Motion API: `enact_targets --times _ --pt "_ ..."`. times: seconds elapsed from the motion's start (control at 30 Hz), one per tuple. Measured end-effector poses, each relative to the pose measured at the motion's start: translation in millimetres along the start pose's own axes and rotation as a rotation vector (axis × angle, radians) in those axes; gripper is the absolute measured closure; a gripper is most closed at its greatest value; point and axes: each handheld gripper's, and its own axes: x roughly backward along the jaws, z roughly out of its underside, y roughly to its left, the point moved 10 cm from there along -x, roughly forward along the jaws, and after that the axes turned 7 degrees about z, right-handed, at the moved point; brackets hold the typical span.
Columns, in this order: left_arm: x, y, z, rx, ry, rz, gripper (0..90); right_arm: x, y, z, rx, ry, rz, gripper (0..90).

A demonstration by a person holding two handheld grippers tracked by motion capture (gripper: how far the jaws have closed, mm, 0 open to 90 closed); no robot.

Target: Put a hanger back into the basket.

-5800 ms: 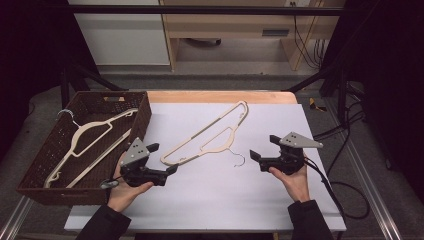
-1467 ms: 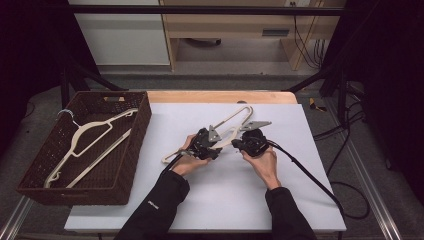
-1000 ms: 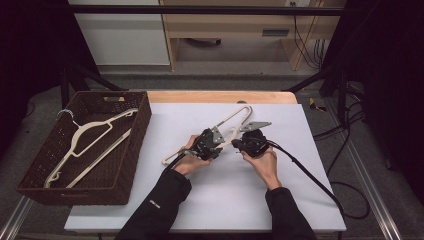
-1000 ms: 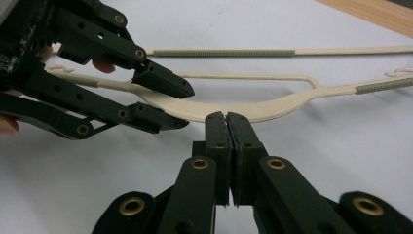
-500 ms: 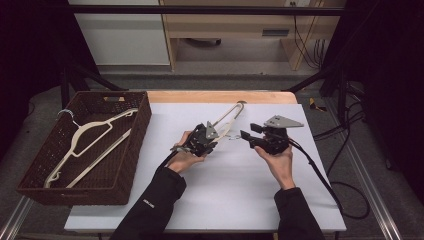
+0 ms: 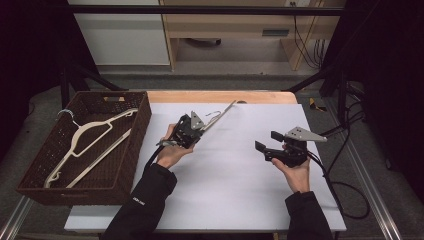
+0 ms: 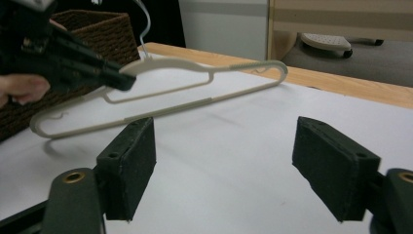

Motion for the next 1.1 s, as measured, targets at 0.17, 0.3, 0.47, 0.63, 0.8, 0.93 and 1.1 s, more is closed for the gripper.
enact_targets --times 0.17,0.3,0.47,0.63,0.8,0.93,1.1 --pt "7.4 13.0 3.7 0.040 -0.011 -0.018 86.0 7.1 -0.5 9.5 0.015 0.009 0.006 18.4" --pt "13.8 18.0 6.3 0.047 -0.015 -0.014 86.1 14.4 -3.3 12.7 -0.002 -0.001 0.017 12.0" --pt "29.5 17.6 5.7 0.077 -0.051 0.019 86.2 23.6 -6.2 17.7 0.018 -0.006 0.006 9.4" --pt "53.7 14.8 -0.6 0.112 -0.118 0.052 86.3 29.7 -7.3 20.2 0.018 -0.007 0.013 8.9" --pt "89.0 8.3 -11.0 0.106 -0.174 0.100 86.3 34.3 -6.4 20.8 0.015 -0.008 0.014 8.3" --pt "112.5 2.3 -16.2 0.093 -0.192 0.137 86.3 38.6 -4.5 20.2 0.025 -0.014 0.010 6.8" --pt "138.2 -1.7 -21.0 0.071 -0.214 0.156 86.3 43.2 -2.2 19.8 0.034 -0.019 0.001 5.6"
